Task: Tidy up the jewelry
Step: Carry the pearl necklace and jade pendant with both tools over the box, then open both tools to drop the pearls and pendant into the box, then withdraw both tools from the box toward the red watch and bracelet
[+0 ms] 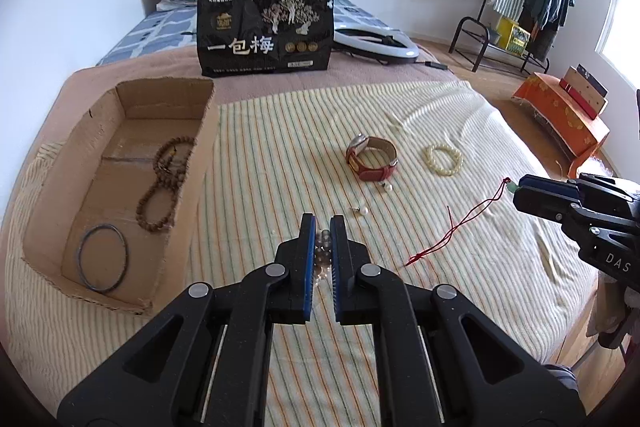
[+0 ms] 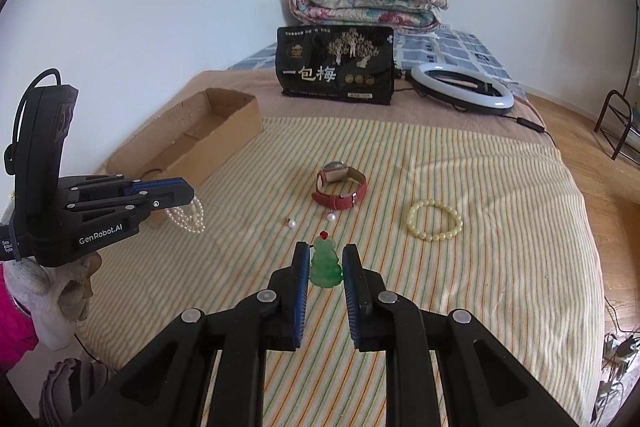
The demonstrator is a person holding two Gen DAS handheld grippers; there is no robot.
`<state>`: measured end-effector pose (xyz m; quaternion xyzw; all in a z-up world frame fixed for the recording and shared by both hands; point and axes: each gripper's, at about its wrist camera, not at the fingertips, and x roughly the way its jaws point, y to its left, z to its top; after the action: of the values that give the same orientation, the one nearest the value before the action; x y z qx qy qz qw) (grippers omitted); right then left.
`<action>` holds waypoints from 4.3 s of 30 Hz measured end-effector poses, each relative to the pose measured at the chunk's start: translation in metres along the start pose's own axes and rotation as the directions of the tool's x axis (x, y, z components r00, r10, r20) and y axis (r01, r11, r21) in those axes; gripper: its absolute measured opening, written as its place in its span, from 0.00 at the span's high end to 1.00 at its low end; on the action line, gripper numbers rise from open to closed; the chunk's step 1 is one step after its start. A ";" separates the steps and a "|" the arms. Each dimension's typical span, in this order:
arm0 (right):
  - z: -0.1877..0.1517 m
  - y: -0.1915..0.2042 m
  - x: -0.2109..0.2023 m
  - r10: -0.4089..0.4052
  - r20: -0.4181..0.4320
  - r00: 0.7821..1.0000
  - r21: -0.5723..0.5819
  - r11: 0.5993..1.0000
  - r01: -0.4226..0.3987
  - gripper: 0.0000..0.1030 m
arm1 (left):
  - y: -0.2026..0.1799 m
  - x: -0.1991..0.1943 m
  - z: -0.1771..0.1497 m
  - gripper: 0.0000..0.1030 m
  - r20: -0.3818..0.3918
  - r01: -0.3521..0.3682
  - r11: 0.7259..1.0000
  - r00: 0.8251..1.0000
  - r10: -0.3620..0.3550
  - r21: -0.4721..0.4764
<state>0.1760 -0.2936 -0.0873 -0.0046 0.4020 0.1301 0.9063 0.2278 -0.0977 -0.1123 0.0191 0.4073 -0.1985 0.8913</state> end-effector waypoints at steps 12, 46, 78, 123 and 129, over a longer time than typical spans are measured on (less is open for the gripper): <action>0.024 0.017 -0.028 0.009 0.077 0.997 -0.009 1.000 -0.008 0.85 | 0.021 -0.040 0.010 0.95 0.066 -0.010 1.000 0.998 0.012 -0.022; 0.130 0.132 0.003 0.181 0.170 0.969 -0.123 0.979 -0.161 0.85 | 0.170 -0.057 0.040 0.95 0.117 -0.132 0.983 0.982 0.148 -0.131; 0.113 0.187 0.114 0.282 -0.025 0.959 -0.115 0.952 -0.283 0.85 | 0.213 0.016 0.048 0.95 0.014 -0.122 0.974 0.992 0.127 -0.193; 0.074 0.090 0.050 -0.059 0.077 0.995 -0.035 0.998 0.061 0.00 | 0.139 -0.019 0.055 0.41 0.068 -0.064 0.984 0.995 0.076 -0.169; 0.059 0.045 0.034 -0.127 0.087 0.988 0.018 0.992 0.126 0.00 | 0.108 -0.015 0.059 0.41 0.068 -0.036 0.990 0.997 0.045 -0.135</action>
<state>0.2300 -0.2352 -0.0673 -0.0189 0.3616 0.0700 0.9295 0.3008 -0.0050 -0.0758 -0.0395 0.3872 -0.1533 0.9083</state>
